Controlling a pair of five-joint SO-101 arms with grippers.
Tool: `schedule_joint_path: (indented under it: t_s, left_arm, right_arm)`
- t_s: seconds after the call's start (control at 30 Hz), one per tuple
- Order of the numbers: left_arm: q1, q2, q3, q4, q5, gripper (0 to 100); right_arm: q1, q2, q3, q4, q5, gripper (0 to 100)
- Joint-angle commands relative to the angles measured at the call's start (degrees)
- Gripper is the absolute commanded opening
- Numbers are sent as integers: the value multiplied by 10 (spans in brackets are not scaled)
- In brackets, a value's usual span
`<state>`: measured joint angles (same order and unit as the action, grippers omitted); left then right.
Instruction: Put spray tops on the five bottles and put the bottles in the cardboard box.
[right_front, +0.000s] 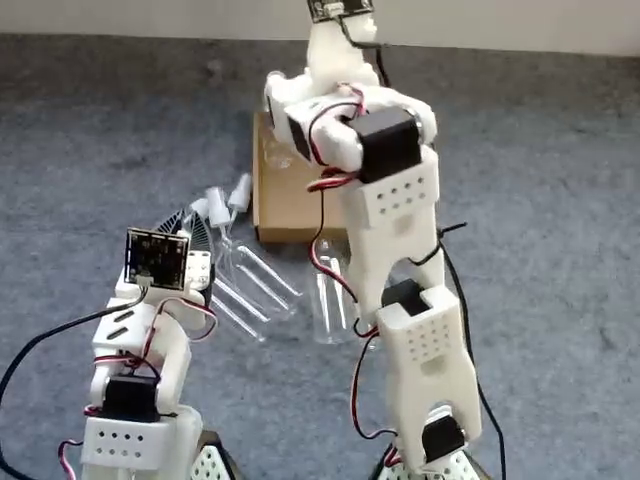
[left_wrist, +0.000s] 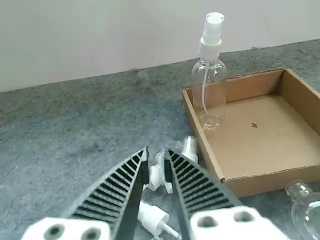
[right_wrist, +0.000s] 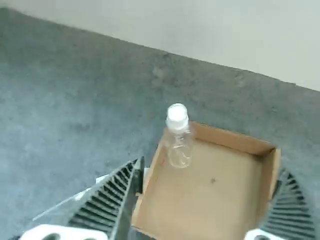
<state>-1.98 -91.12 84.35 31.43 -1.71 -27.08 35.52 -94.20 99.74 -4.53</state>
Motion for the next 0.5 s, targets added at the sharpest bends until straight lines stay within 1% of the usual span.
schedule_joint_path:
  t_s: [0.0, 0.13, 0.23, 0.37, 0.47]
  left_arm:
    - [-6, -4, -1, -23, 2, 13]
    - [-6, -4, -1, -23, 2, 13]
    - [-6, -4, -2, -24, 2, 13]
    - [-9, -5, -4, -24, 1, 13]
    - [-48, -5, -4, -24, 1, 13]
  right_arm:
    - [45, -17, -30, 15, -4, 234]
    - [87, -19, -31, 15, -4, 136]
    - [113, -19, -29, 16, 4, 120]
    - [146, -19, -29, 16, 110, 117]
    - [170, -19, -27, 16, 114, 116]
